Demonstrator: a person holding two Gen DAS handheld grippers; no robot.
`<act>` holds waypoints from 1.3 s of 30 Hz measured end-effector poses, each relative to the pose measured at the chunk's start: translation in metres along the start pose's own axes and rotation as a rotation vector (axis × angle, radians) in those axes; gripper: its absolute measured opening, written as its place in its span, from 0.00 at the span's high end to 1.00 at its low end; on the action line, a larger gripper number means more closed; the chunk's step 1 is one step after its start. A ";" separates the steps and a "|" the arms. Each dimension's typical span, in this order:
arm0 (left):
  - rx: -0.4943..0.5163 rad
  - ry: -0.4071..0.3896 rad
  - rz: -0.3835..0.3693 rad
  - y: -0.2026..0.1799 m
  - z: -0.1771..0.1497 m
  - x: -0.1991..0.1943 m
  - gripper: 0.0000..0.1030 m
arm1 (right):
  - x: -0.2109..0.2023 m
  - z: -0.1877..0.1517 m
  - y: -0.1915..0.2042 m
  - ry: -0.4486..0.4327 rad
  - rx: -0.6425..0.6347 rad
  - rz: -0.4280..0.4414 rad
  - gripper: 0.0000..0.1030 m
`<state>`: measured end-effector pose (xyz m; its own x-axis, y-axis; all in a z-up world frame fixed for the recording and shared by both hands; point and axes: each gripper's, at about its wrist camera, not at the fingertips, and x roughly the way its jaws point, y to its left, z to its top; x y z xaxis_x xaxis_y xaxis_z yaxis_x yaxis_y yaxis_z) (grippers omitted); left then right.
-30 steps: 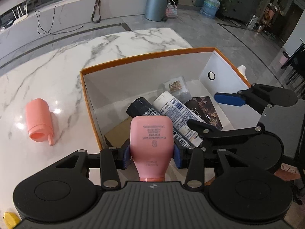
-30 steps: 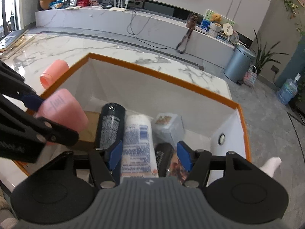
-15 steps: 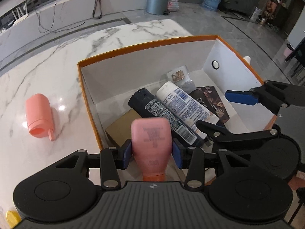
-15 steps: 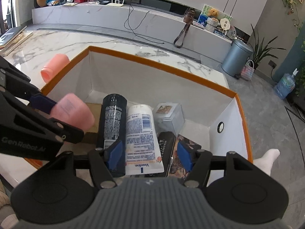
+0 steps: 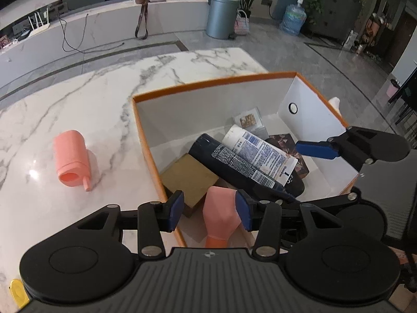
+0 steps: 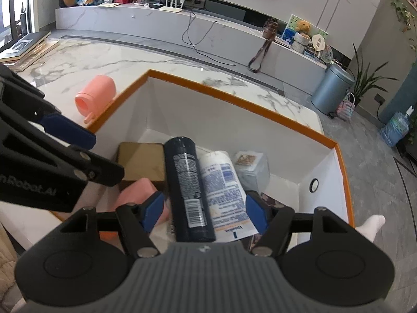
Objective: Organize rigid objects
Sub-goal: 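Lower the pink bottle and white tube into the box and open both tools, then withdraw both tools toward the yellow tape measure and pink cup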
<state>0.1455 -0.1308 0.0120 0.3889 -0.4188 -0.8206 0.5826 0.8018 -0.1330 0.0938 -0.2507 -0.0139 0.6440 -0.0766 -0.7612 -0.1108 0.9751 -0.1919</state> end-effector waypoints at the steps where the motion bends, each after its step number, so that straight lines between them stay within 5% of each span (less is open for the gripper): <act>1: -0.002 -0.008 -0.003 0.001 0.000 -0.003 0.48 | -0.001 0.001 0.002 -0.001 -0.004 0.000 0.33; 16: -0.046 -0.119 0.066 0.043 -0.022 -0.056 0.48 | -0.033 0.021 0.044 -0.070 -0.053 0.012 0.33; 24: -0.141 -0.134 0.148 0.103 -0.044 -0.082 0.47 | -0.041 0.041 0.079 -0.138 -0.051 0.121 0.33; 31: -0.235 -0.090 0.246 0.152 -0.067 -0.087 0.47 | -0.025 0.054 0.122 -0.110 -0.051 0.217 0.33; 36: -0.287 0.036 0.406 0.186 -0.086 -0.083 0.38 | -0.010 0.056 0.144 -0.076 -0.071 0.243 0.33; 39: -0.407 0.096 0.407 0.212 -0.102 -0.077 0.37 | 0.001 0.058 0.154 -0.051 -0.073 0.255 0.33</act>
<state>0.1661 0.1152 -0.0095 0.4466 -0.0170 -0.8945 0.0710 0.9973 0.0165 0.1208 -0.0891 -0.0083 0.6249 0.1821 -0.7591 -0.3280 0.9437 -0.0436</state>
